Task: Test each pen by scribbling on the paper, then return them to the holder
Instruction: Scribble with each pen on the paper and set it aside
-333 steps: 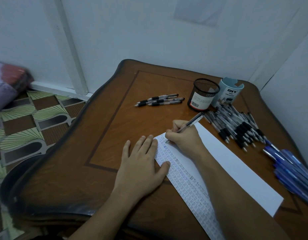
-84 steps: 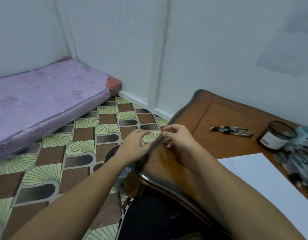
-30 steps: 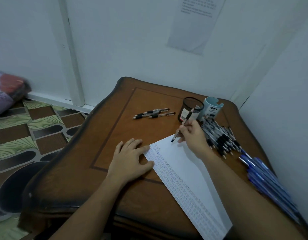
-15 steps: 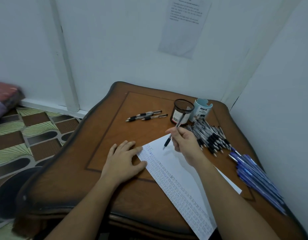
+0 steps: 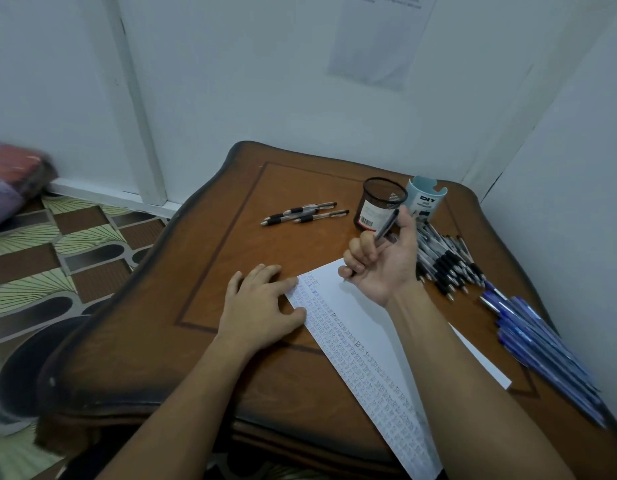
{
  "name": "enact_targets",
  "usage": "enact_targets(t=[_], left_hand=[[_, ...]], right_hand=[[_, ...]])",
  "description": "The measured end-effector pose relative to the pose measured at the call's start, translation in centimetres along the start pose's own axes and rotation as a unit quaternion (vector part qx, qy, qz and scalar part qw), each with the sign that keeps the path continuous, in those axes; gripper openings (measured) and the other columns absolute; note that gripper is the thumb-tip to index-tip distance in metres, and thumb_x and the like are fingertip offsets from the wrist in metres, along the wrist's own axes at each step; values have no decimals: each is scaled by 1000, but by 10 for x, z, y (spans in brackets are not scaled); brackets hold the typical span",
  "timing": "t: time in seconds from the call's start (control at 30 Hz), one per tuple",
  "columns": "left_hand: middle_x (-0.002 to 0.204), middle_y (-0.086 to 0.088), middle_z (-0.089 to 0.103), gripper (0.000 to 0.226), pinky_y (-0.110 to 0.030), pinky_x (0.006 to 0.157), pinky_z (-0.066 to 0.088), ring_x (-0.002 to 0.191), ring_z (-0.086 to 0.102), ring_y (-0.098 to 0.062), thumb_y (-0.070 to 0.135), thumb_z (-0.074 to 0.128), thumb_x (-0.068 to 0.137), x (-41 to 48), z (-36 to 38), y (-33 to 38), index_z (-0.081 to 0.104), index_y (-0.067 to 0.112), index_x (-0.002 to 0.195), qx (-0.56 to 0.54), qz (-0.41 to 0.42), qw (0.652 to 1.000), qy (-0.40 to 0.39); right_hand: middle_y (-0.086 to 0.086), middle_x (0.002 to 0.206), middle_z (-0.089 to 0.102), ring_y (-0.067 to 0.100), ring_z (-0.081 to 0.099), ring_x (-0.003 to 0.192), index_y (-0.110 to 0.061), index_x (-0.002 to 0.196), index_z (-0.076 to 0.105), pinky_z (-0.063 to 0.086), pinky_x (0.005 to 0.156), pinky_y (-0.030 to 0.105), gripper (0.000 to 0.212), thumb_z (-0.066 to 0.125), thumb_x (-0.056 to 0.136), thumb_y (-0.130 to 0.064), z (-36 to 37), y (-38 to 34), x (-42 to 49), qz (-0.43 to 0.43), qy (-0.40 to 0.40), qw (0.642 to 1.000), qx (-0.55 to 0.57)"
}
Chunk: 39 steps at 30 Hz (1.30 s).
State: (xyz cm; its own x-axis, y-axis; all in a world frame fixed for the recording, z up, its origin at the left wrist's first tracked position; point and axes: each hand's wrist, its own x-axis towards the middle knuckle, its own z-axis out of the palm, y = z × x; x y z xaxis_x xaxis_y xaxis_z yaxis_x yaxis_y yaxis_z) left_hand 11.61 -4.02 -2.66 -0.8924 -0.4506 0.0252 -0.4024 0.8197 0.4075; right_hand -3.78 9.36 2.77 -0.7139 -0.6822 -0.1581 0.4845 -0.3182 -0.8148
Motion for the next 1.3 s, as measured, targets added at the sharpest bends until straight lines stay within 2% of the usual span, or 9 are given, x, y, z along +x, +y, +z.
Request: enact_targets(t=[0.2, 0.27, 0.33, 0.43, 0.53, 0.63, 0.73, 0.87, 1.3], left_hand=[[159, 11, 24, 72, -48, 120, -2, 149, 8, -7, 65, 38, 76, 1, 3, 2, 44, 40, 143, 4, 12, 1000, 6], [160, 10, 22, 74, -48, 120, -5, 149, 7, -8, 64, 34, 75, 2, 4, 3, 42, 39, 145, 15, 20, 1000, 3], [161, 8, 21, 74, -48, 119, -6, 150, 6, -9, 62, 32, 76, 2, 5, 4, 39, 39, 146, 23, 24, 999, 0], [162, 8, 19, 72, -47, 119, -4, 150, 6, -9, 60, 29, 77, 1, 7, 3, 35, 42, 147, 29, 22, 999, -3], [162, 9, 18, 73, -47, 120, -4, 149, 6, -8, 63, 24, 78, 2, 9, 0, 33, 43, 147, 41, 28, 999, 2], [163, 9, 14, 84, -47, 120, -6, 150, 2, -8, 71, 10, 72, 2, 10, -1, 27, 44, 150, 54, 35, 998, -4], [164, 9, 9, 89, -47, 120, -8, 150, -2, -8, 77, 4, 71, 1, 9, -2, 23, 43, 151, 63, 39, 997, -11], [164, 9, 10, 88, -46, 119, -7, 150, -2, -9, 77, 4, 72, 1, 11, -4, 23, 43, 151, 65, 42, 997, -7], [163, 10, 14, 85, -45, 120, -6, 150, 2, -9, 77, 8, 73, 0, 12, -3, 28, 43, 149, 57, 40, 998, 5]], right_hand=[[0, 51, 24, 15, 27, 50, -13, 60, 46, 29, 55, 28, 67, 46, 76, -78, 1, 2, 10, -34, 3, 997, 67], [-1, 43, 30, 14, 35, 44, -12, 65, 55, 37, 53, 28, 58, 48, 87, -65, 0, 5, 15, -66, 8, 998, 24], [5, 49, 49, 17, 52, 51, -9, 74, 60, 46, 60, 32, 59, 33, 102, -54, -3, 10, 21, -57, 21, 997, -47], [8, 66, 61, 17, 57, 61, -10, 87, 65, 43, 63, 30, 71, 17, 101, -61, -17, 25, 26, -39, 37, 990, -129], [13, 79, 72, 19, 64, 68, -10, 98, 68, 42, 52, 24, 57, 36, 95, -58, -29, 36, 28, -61, 23, 975, -213], [7, 73, 69, 15, 60, 62, -17, 78, 64, 44, 49, 21, 23, 70, 81, -39, -32, 39, 29, -80, -16, 964, -252], [3, 56, 57, 13, 55, 52, -17, 62, 53, 46, 52, 24, 33, 79, 82, -16, -32, 44, 34, -97, -12, 953, -285], [1, 47, 39, 8, 46, 44, -13, 54, 41, 41, 48, 21, 45, 70, 86, 2, -26, 53, 39, -127, 3, 918, -377], [-4, 51, 33, 16, 38, 55, -24, 50, 37, 35, 60, 36, 40, 66, 76, -15, -28, 56, 39, -129, -4, 904, -407]])
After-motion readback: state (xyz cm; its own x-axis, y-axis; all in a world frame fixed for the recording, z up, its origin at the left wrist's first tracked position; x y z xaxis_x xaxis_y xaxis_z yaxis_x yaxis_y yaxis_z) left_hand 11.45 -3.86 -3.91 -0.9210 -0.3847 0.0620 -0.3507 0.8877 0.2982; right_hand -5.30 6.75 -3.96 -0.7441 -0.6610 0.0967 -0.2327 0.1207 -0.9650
